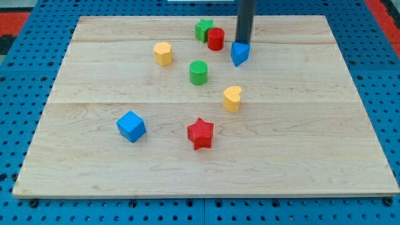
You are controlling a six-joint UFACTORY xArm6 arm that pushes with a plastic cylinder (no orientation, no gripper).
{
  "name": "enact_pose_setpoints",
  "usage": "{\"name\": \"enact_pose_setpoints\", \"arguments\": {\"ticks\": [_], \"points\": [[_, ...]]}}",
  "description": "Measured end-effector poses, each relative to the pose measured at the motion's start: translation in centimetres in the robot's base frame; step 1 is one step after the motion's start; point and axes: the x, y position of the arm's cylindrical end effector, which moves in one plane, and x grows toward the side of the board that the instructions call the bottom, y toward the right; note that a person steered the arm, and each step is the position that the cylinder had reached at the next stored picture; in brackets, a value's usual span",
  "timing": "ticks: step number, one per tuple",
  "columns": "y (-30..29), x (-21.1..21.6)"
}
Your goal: Move the red star into the green circle
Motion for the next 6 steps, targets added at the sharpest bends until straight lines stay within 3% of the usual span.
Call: {"name": "enact_pose_setpoints", "arguments": {"ticks": [1,2,3,4,5,6], "points": [[-0.8,7.3],[7.8,9.2],[9.4,15.4],[2.2,22.6],[-8.3,24.8],[-12.0,21.4]]}}
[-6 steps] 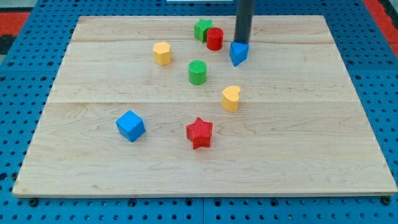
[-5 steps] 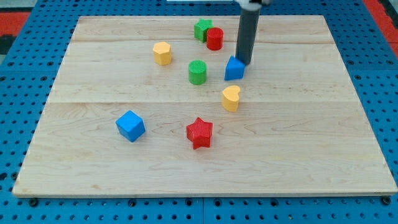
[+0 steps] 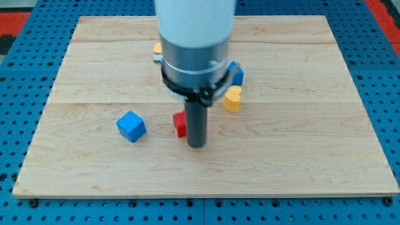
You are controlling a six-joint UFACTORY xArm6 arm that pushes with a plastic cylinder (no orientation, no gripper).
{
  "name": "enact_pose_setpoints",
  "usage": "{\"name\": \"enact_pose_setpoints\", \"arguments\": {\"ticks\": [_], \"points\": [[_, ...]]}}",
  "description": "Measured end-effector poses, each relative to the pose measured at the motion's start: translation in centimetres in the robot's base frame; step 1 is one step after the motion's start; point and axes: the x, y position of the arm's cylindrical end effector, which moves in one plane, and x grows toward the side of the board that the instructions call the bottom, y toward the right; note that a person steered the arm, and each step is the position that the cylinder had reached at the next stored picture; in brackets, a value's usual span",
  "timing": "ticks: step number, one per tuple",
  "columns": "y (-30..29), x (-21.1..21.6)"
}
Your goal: Move the red star into the green circle
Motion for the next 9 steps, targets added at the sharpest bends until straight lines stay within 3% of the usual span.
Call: {"name": "enact_pose_setpoints", "arguments": {"ticks": [1,2,3,5,6,8,9], "points": [[0.7,-4.1],[-0.1,-0.4],[-3.6,-3.9],[2.9,-6.9],[-0.7,-10.3],[-3.1,-9.0],[-1.1,-12.4]]}}
